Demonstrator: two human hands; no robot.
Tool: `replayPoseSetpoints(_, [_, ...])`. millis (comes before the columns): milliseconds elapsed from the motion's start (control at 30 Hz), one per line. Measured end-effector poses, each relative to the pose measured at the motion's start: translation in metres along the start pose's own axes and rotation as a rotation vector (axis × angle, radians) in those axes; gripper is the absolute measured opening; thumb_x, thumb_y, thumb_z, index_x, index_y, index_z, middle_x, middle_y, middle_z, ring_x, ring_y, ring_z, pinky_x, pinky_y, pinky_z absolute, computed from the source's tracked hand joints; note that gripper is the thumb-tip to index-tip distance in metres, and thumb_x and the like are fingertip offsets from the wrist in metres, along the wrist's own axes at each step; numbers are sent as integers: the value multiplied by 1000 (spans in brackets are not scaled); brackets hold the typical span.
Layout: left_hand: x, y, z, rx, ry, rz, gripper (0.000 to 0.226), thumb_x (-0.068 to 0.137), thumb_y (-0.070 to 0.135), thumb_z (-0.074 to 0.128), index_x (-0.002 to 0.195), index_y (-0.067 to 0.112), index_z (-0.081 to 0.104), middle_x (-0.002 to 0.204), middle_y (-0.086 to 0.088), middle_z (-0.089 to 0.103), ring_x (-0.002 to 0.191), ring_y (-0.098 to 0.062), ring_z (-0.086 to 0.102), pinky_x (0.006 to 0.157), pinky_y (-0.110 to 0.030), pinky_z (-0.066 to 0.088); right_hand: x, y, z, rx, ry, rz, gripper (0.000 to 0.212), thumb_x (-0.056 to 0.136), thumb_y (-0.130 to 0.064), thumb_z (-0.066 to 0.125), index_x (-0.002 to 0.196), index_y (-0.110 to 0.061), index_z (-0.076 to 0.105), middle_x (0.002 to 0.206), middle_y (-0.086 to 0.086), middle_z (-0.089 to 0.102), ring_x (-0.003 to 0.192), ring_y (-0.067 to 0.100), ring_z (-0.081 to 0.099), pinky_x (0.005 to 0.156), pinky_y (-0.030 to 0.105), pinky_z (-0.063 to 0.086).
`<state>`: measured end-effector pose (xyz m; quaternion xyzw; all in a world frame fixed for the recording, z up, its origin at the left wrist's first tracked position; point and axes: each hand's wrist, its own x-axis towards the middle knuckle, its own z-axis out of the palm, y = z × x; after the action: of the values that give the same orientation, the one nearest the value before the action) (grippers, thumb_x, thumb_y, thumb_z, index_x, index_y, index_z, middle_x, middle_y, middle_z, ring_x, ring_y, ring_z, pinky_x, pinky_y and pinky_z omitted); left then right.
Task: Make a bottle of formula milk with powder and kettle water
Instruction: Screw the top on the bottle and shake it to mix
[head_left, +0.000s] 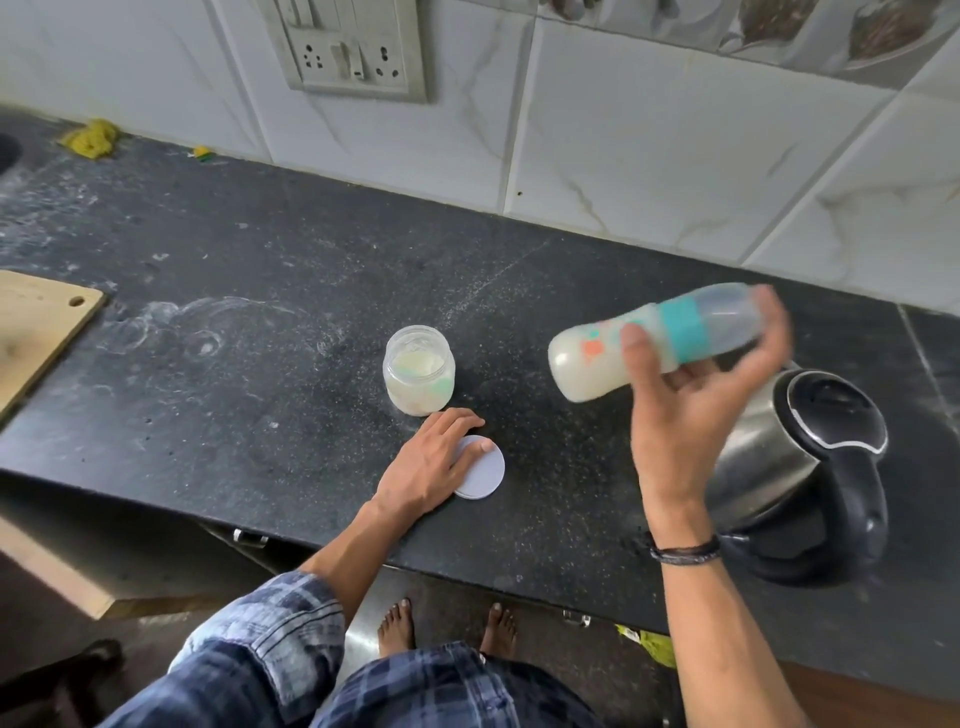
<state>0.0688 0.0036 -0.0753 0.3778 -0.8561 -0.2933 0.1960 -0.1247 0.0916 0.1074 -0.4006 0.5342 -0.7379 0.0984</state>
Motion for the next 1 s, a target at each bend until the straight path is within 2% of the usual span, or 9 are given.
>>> replayPoseSetpoints(67, [-1, 0, 0, 2, 6, 3, 48, 104, 53, 44, 132, 17, 60, 136, 6, 55, 125, -12, 47, 107, -27, 37, 0, 3, 3, 14, 27, -43, 85, 91, -8, 81, 151, -21, 22, 137, -35, 54, 118, 16, 69, 89, 32, 61])
replayPoseSetpoints(200, [-2, -1, 1, -10, 6, 4, 47, 104, 53, 44, 132, 19, 59, 137, 7, 54, 126, -11, 46, 106, -24, 35, -4, 3, 4, -83, -144, 188, 86, 83, -18, 88, 149, -23, 33, 131, -29, 58, 106, 13, 72, 87, 32, 61])
replayPoseSetpoints(300, [0, 0, 1, 4, 16, 13, 43, 104, 48, 48, 131, 17, 60, 135, 6, 55, 124, -12, 47, 105, -22, 34, 1, -2, 0, 50, 51, 46, 85, 90, -15, 83, 151, -20, 24, 146, -8, 52, 115, 18, 70, 90, 30, 59])
replayPoseSetpoints(367, [0, -1, 0, 7, 24, 16, 42, 104, 46, 49, 131, 16, 60, 134, 5, 56, 123, -12, 47, 104, -19, 32, 5, 3, 0, 39, 68, -6, 86, 92, -9, 80, 152, -14, 18, 144, -17, 53, 118, 16, 68, 91, 29, 59])
replayPoseSetpoints(500, [-2, -2, 1, -9, 18, 18, 44, 104, 50, 46, 132, 18, 59, 135, 7, 55, 124, -11, 47, 105, -23, 35, 1, 7, 1, -104, -161, 174, 86, 84, -19, 88, 150, -24, 33, 128, -32, 58, 105, 13, 73, 85, 29, 60])
replayPoseSetpoints(667, [0, -2, 2, 3, 26, 14, 44, 105, 50, 47, 130, 17, 60, 134, 7, 55, 123, -10, 47, 103, -20, 34, 8, 3, 2, 40, 118, -25, 87, 93, -15, 80, 153, -8, 18, 144, -12, 54, 117, 14, 68, 91, 31, 60])
replayPoseSetpoints(800, [-1, -5, 4, -6, 24, 19, 47, 104, 55, 44, 131, 20, 59, 134, 10, 53, 123, -8, 46, 103, -21, 36, 5, 4, 0, -116, -120, 158, 85, 83, -25, 89, 150, -23, 36, 130, -27, 61, 106, 15, 73, 86, 34, 62])
replayPoseSetpoints(933, [3, -3, 3, 16, 31, 20, 47, 104, 56, 43, 130, 20, 59, 134, 10, 53, 123, -8, 45, 101, -16, 32, 4, 0, -3, -3, 65, 4, 84, 90, -19, 85, 151, -25, 28, 138, -26, 57, 116, 21, 70, 88, 34, 62])
replayPoseSetpoints(1000, [0, -4, 3, 15, 30, 19, 46, 104, 54, 44, 131, 20, 59, 135, 9, 53, 123, -8, 45, 101, -16, 32, 6, 3, -2, -110, -48, 22, 85, 88, -20, 86, 151, -24, 29, 133, -34, 56, 113, 13, 70, 87, 36, 62])
